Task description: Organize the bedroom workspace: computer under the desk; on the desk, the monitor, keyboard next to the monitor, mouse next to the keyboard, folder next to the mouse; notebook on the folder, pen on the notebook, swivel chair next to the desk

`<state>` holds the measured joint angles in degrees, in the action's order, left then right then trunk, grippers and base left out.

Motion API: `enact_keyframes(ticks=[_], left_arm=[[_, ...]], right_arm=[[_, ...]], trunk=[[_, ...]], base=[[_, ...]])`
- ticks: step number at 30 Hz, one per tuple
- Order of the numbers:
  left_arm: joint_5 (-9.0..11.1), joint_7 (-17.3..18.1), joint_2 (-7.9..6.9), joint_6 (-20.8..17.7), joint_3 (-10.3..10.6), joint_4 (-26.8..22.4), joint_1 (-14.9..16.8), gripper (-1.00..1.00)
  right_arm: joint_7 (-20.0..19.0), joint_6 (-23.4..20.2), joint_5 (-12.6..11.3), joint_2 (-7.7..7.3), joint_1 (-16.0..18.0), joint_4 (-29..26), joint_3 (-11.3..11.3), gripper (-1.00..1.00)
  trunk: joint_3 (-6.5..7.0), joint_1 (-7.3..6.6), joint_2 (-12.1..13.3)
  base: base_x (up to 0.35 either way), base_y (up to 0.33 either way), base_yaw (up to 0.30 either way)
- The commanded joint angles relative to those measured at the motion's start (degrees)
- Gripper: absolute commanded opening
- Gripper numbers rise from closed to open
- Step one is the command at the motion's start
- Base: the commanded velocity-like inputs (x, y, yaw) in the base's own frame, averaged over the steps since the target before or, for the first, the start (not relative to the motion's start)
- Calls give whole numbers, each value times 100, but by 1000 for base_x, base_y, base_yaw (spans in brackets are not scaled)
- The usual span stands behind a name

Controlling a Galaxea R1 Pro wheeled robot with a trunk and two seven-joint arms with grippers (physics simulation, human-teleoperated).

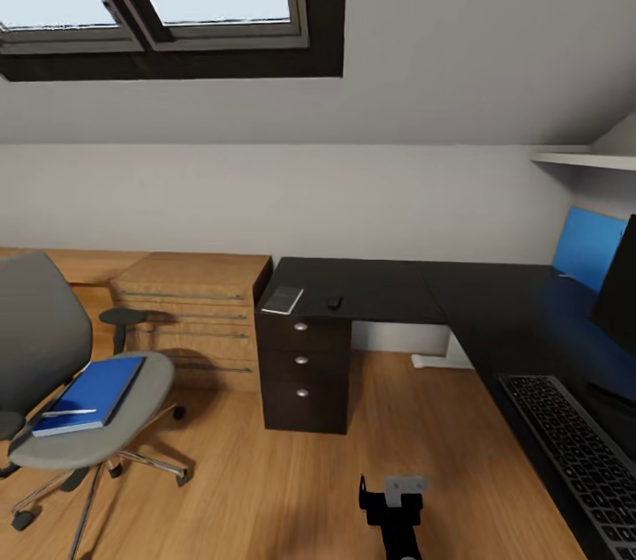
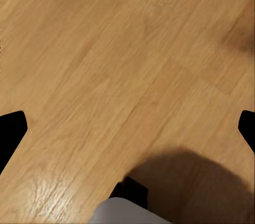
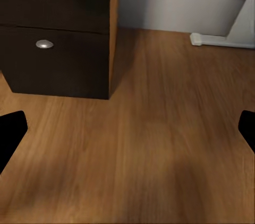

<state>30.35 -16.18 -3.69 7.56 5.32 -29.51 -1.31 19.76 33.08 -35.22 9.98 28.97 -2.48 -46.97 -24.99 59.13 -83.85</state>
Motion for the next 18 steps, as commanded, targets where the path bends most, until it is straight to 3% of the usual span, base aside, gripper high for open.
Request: enact_keyframes(ticks=[1, 9, 18], left_arm=[[53, -43, -8, 24, 49, -11, -1, 100], [43, -38, -5, 43, 48, -10, -1, 100], [44, -42, -1, 222, 48, -11, -1, 100]], right_arm=[[36, 5, -20, 2, 3, 1, -49, 100], [36, 6, -20, 2, 3, 1, -49, 100], [31, 6, -20, 2, 3, 1, -49, 100]], trunk=[[-2, 4, -3], [2, 4, -3], [164, -194, 358]], base=[[321, 0, 219], [324, 0, 102], [327, 0, 0]])
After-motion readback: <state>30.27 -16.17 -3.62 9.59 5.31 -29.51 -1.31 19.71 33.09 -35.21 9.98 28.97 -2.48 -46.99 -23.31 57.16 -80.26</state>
